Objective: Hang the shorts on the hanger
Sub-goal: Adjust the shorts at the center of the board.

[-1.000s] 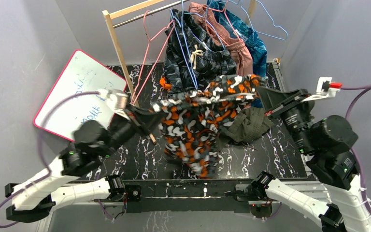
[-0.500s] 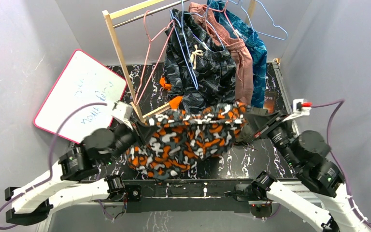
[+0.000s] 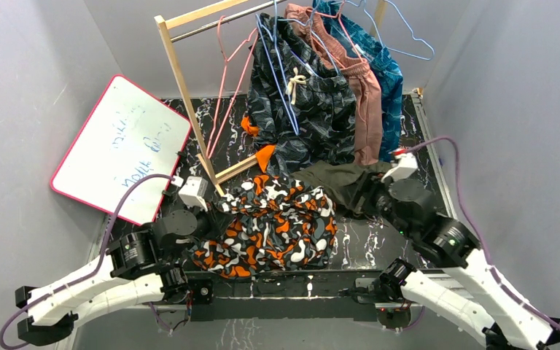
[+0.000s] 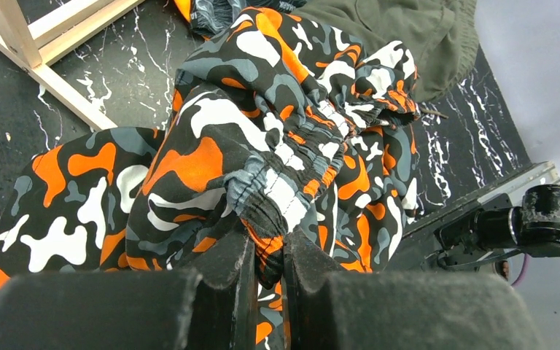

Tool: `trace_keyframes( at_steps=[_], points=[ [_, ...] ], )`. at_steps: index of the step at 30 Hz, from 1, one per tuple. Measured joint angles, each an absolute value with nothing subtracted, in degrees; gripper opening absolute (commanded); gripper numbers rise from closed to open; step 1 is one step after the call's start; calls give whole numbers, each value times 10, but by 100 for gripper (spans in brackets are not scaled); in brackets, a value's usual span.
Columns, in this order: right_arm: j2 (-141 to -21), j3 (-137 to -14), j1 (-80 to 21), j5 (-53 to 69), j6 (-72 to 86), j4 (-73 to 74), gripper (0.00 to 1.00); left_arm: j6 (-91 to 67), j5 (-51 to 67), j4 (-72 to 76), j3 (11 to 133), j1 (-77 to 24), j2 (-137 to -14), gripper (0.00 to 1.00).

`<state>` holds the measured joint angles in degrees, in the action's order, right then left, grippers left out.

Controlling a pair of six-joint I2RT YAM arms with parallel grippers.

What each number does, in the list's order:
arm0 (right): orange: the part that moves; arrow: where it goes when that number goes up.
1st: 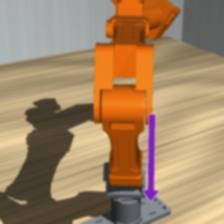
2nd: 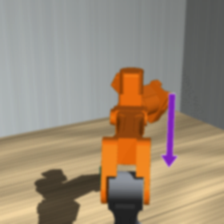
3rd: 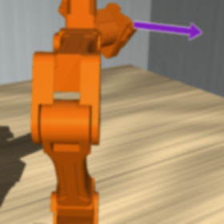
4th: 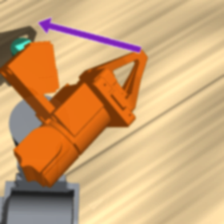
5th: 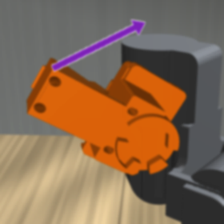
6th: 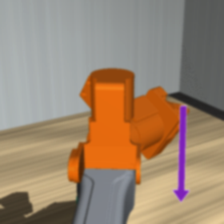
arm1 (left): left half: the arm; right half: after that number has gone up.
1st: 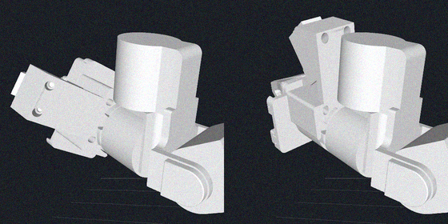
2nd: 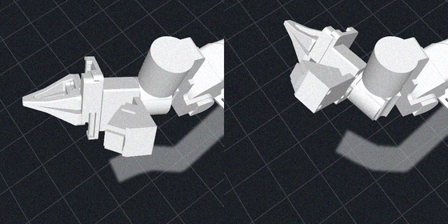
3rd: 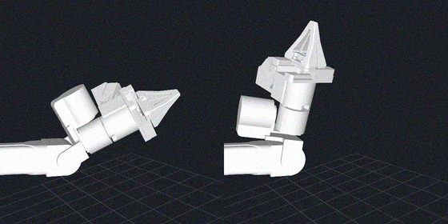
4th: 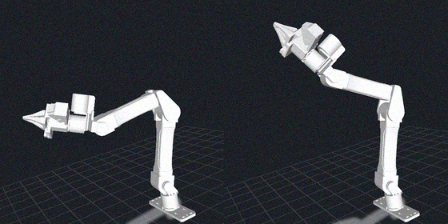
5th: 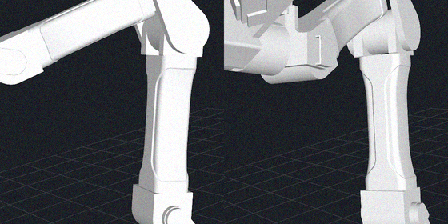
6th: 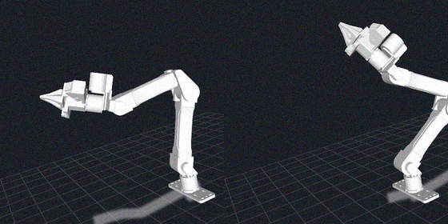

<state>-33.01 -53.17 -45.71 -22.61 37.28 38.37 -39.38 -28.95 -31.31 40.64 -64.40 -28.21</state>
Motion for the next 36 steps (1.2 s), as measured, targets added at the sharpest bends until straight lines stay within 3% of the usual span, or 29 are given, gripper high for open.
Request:
trace_keyframes(
  at_steps=[12, 13, 15, 16, 17, 24, 27, 30, 33, 36],
  points=[
    [-528, -369, -457, -95, 359, 173, 74, -399, -279, -317, 406, -644, -298, 0],
    [-543, -368, -457, -84, 353, 167, 68, -399, -280, -317, 406, -644, -294, 0],
    [-564, -363, -457, -82, 346, 154, 46, -399, -280, -318, 406, -644, -292, 0],
    [-575, -360, -454, -82, 344, 146, 20, -399, -280, -318, 406, -644, -292, 0],
    [-592, -358, -449, -77, 347, 131, 0, -399, -280, -318, 406, -644, -293, 0],
    [-539, -387, -442, -84, 330, 145, 0, -379, -280, -334, 440, -644, -308, 0],
    [-504, -509, -442, -82, 297, 191, 0, -345, -276, -349, 549, -644, -334, 0],
    [-493, -712, -442, -68, 255, 168, 0, -310, -263, -324, 689, -644, -368, 0],
    [-462, -750, -442, -69, 244, 130, 0, -288, -255, -275, 747, -644, -365, 0],
    [-388, -698, -443, -73, 252, 118, 0, -296, -254, -257, 686, -644, -329, 0]
  ],
)
